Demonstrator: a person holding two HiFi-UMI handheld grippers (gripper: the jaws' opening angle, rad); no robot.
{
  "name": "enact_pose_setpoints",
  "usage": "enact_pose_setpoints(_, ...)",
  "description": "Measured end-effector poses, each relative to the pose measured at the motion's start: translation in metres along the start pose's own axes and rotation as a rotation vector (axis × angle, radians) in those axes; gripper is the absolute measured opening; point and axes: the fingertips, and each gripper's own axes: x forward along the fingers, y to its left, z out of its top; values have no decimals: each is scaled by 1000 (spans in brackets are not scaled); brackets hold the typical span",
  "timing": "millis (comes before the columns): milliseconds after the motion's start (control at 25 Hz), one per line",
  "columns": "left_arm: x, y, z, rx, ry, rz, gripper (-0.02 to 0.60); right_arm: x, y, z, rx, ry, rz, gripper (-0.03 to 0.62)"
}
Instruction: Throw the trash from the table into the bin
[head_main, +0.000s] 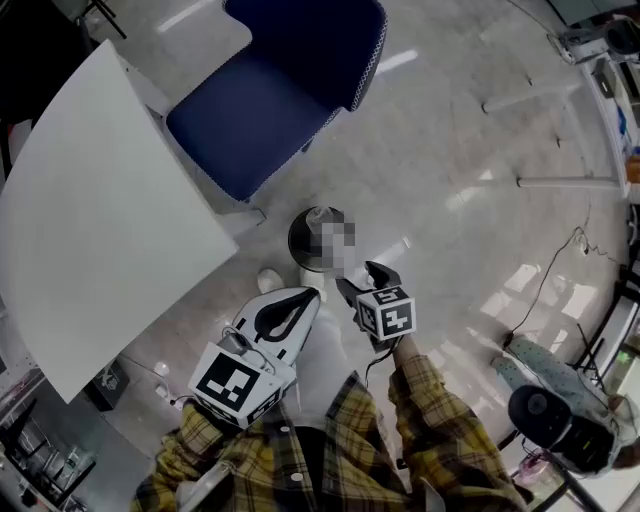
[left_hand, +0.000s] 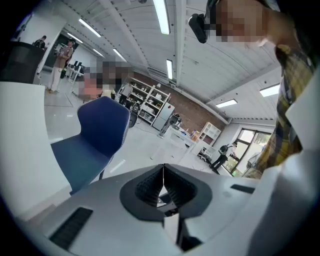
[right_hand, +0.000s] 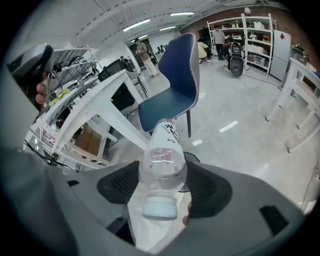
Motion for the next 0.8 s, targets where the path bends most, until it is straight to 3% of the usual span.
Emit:
enact_pose_setpoints(440,66,60,-128,-30,71,-10,11,151,-61,-83,74,128,-12,293)
enact_pose_setpoints(640,89,97,-167,-23,93,-2,11,223,-87,-114,129,182,-6,293)
enact_pose_setpoints(800,106,123,-194,-27,106,2,11,274,-104,-134,88,247,-15,293)
